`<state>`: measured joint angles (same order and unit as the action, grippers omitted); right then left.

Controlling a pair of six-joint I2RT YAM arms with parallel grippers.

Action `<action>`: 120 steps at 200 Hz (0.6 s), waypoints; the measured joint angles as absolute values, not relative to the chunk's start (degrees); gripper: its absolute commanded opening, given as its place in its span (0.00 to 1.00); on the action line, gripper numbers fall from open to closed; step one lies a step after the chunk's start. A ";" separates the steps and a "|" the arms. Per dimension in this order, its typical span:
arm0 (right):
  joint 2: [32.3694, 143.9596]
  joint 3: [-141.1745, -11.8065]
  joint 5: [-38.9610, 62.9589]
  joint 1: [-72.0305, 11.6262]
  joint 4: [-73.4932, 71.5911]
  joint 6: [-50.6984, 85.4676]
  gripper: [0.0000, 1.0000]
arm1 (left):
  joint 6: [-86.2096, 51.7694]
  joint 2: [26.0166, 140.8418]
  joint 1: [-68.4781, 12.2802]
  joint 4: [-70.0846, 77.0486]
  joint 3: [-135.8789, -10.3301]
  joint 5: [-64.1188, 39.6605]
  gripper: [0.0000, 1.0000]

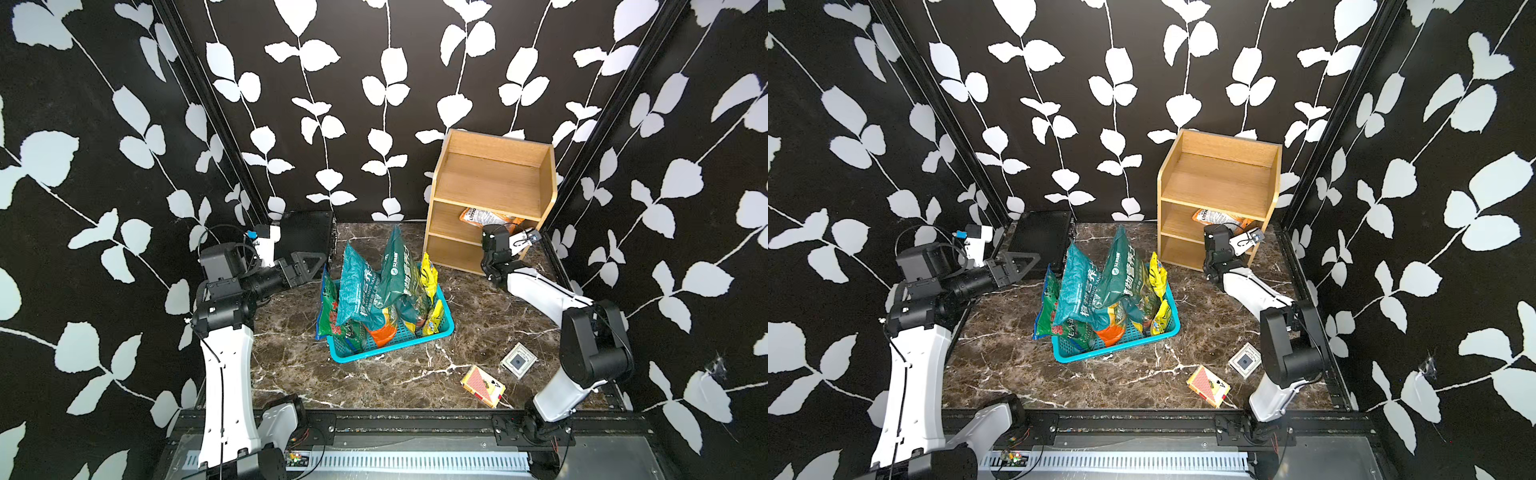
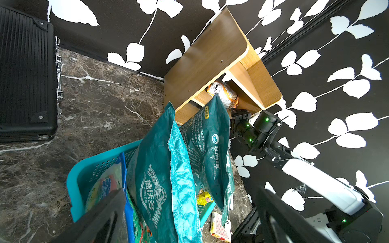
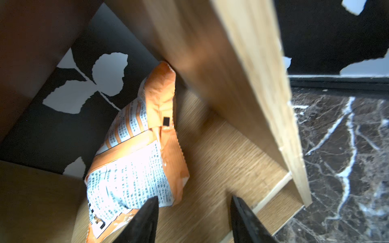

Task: Take down the fertilizer bag from the shelf
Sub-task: Pick up the fertilizer bag from the shelf.

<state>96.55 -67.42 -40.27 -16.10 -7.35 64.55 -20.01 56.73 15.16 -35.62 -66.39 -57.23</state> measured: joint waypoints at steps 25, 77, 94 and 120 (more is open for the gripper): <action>98.39 -70.00 -40.29 -15.70 -5.96 63.20 0.25 | -20.01 56.73 15.16 -35.64 -66.28 -57.23 0.99; 102.21 -75.40 -42.11 -15.68 -2.22 58.76 0.00 | -20.03 56.73 15.16 -35.62 -66.28 -57.23 0.99; 102.15 -75.26 -42.44 -15.66 -2.22 57.25 0.00 | -20.03 56.73 15.16 -35.62 -66.26 -57.23 0.99; 99.11 -71.96 -41.30 -16.23 -3.97 52.75 0.00 | -20.12 56.73 15.16 -35.62 -66.26 -57.25 0.99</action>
